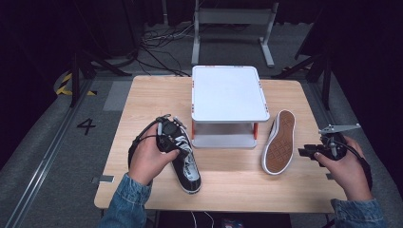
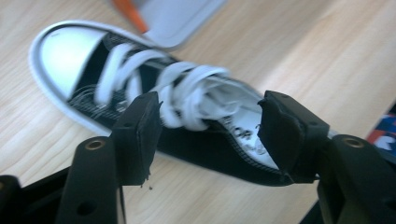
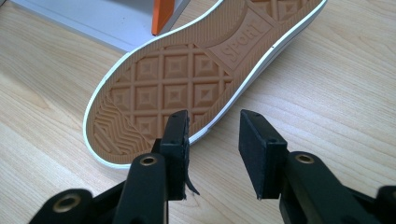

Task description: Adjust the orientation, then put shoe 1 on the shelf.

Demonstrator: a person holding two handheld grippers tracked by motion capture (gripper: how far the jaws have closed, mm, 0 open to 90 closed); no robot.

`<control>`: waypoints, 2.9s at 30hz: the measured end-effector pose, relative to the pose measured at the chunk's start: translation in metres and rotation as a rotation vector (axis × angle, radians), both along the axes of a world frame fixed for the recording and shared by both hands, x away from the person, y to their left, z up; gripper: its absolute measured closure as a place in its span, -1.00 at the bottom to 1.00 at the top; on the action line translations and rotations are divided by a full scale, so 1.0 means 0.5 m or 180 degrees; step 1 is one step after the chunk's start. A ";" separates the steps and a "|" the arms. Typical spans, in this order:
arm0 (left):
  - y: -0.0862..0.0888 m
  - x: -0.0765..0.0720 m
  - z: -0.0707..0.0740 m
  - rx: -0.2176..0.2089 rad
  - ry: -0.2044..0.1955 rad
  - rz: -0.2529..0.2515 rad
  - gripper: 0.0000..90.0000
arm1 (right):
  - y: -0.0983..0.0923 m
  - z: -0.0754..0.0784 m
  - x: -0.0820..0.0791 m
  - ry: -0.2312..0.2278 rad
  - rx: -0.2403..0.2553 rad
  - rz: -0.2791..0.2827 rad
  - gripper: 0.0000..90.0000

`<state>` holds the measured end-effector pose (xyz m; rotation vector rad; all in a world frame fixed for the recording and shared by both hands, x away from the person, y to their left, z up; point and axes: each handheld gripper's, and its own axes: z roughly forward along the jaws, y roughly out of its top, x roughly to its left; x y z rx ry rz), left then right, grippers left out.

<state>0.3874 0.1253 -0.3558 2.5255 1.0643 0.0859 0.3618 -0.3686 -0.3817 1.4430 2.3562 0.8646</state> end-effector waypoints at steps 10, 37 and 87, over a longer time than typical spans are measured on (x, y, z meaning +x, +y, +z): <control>-0.029 0.022 -0.048 0.0614 -0.0240 -0.0362 -0.55 | -0.002 -0.005 -0.002 0.0012 0.0009 -0.0011 0.38; -0.033 0.049 -0.050 0.0705 -0.0203 -0.0240 0.67 | -0.020 -0.013 -0.019 0.0015 -0.0023 -0.0107 0.35; -0.042 0.124 0.280 0.0607 -0.0869 -0.0365 0.66 | -0.045 -0.020 -0.044 0.0058 0.0040 -0.0245 0.35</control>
